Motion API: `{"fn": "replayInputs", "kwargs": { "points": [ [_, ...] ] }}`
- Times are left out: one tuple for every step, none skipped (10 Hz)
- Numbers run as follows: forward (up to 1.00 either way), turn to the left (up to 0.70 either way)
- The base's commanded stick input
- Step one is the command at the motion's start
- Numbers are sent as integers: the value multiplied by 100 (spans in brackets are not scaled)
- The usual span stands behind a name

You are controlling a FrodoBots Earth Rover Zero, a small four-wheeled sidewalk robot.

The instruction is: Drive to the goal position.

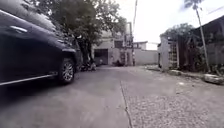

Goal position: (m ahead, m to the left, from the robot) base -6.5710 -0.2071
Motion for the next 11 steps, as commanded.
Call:
{"fn": "replayInputs", "kwargs": {
  "points": [
    [100,0],
    [100,0],
    [100,0],
    [100,0],
    [100,0],
    [100,0],
    [100,0],
    [100,0],
    [100,0],
    [100,0],
    [89,0]
  ]
}}
